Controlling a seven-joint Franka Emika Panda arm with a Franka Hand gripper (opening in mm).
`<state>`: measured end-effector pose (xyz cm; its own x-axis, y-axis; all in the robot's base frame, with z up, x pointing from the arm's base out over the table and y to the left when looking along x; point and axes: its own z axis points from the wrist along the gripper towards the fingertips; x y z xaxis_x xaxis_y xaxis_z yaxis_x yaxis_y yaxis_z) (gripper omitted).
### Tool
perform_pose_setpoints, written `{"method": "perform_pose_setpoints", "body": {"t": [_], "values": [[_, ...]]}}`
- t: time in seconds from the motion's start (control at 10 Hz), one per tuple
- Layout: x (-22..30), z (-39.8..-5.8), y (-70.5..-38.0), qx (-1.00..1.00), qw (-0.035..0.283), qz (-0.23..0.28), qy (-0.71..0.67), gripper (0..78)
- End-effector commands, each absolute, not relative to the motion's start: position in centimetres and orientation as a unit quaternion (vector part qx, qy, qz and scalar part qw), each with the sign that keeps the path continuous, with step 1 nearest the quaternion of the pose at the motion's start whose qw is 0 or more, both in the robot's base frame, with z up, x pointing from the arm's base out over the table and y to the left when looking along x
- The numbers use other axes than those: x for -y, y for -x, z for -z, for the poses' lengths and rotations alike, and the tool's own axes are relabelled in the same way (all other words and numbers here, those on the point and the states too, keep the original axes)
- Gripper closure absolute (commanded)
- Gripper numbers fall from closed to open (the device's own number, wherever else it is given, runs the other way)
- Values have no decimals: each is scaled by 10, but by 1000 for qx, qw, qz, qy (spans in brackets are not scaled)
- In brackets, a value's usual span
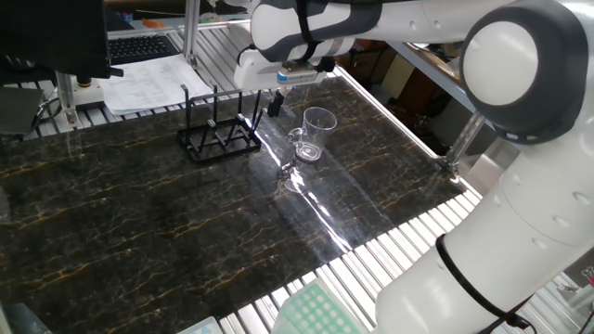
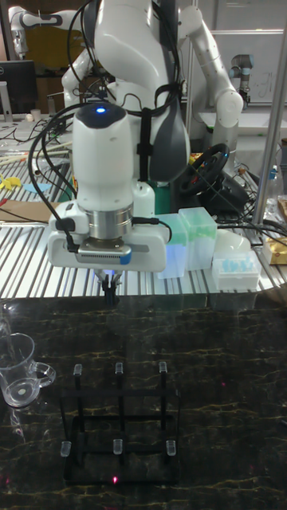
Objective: Put the cup on the cup rack
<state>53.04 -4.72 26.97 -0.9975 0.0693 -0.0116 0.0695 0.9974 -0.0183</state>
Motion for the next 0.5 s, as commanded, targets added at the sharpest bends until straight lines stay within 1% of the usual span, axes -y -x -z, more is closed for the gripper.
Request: {"method": "perform_pose_setpoints", "body": {"t": [0.1, 0.4, 0.5], "values": [[47, -271, -531, -997, -10, 5, -71, 776], [47, -271, -531, -991, -16, 6, -132, 776], [47, -271, -531, -987, -30, 9, -155, 776]]}}
